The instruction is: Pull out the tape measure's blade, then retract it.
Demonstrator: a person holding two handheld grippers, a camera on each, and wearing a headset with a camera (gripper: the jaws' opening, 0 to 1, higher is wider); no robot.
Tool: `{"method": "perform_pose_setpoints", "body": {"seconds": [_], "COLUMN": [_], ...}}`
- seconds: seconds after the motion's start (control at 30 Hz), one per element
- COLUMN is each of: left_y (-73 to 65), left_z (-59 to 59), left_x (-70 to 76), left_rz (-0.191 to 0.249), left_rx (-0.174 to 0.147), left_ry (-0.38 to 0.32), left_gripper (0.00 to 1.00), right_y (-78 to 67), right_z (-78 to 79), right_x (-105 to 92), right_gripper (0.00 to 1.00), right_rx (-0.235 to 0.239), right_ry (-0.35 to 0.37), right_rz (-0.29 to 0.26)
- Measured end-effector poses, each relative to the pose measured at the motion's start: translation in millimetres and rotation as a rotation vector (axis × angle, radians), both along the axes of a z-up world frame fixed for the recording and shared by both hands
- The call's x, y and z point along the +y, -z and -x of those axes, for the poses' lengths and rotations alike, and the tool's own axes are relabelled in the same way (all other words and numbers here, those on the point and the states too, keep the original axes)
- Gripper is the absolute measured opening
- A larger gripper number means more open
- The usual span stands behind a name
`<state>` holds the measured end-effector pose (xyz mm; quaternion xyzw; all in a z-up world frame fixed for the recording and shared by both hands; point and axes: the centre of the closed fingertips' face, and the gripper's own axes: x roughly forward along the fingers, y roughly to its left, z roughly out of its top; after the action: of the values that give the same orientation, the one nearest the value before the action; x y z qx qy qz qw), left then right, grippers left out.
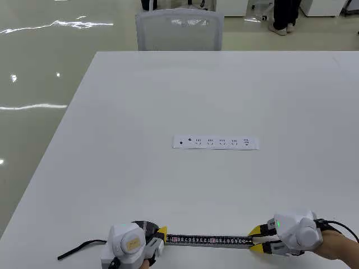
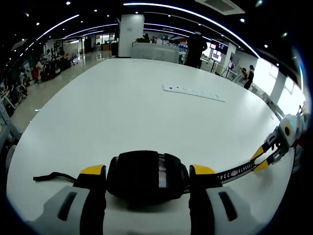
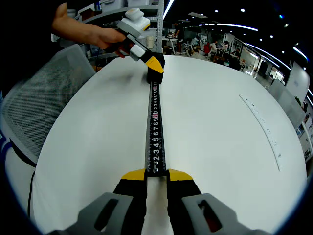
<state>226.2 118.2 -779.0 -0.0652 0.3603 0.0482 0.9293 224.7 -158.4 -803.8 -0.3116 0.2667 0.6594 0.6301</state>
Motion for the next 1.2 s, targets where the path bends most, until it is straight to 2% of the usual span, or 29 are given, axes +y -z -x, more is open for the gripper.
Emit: {"method": "perform_pose_setpoints", "body": {"seconds": [0.2,0.27,0.47,0.6,0.9,1.2], "left_y": [-5.2,-6.0,-3.3,-0.5,-3.0,-0.9], "left_z": [2.8,3.6,3.3,2.6,4.6,3.8], "left_x": [-2.6,-3.1,-2.1,-1.1,-0.7,-0.2], "left_rz": [-0.027,-0.051,-0.093,-0.107,-0.118,-0.103], "left_rx": [0.006,-0.002,0.015,0.023,0.025,0.033], "left_ry": [0.016,0.020,0.041,0.042,0.040,0.051], "left_gripper": [0.63,0.63,0.62,0.61,0.61,0.61], "right_y": [-0.2,-0.5,-0.4,-0.8,-4.7,-8.5], "right_z": [-1.0,-0.6,-0.5,-0.2,-0.4,0.7], "right_x": [-1.3,-1.1,-1.0,-0.8,0.2,0.6], "right_gripper": [0.14,0.14,0.14,0.14,0.14,0.14], "right_rx": [0.014,0.013,0.004,-0.006,-0.015,-0.020], "right_ry": [0.024,0.027,0.018,0.011,0.005,0.000], "right_rz": [-0.018,-0.021,-0.011,-0.002,0.000,0.001]}}
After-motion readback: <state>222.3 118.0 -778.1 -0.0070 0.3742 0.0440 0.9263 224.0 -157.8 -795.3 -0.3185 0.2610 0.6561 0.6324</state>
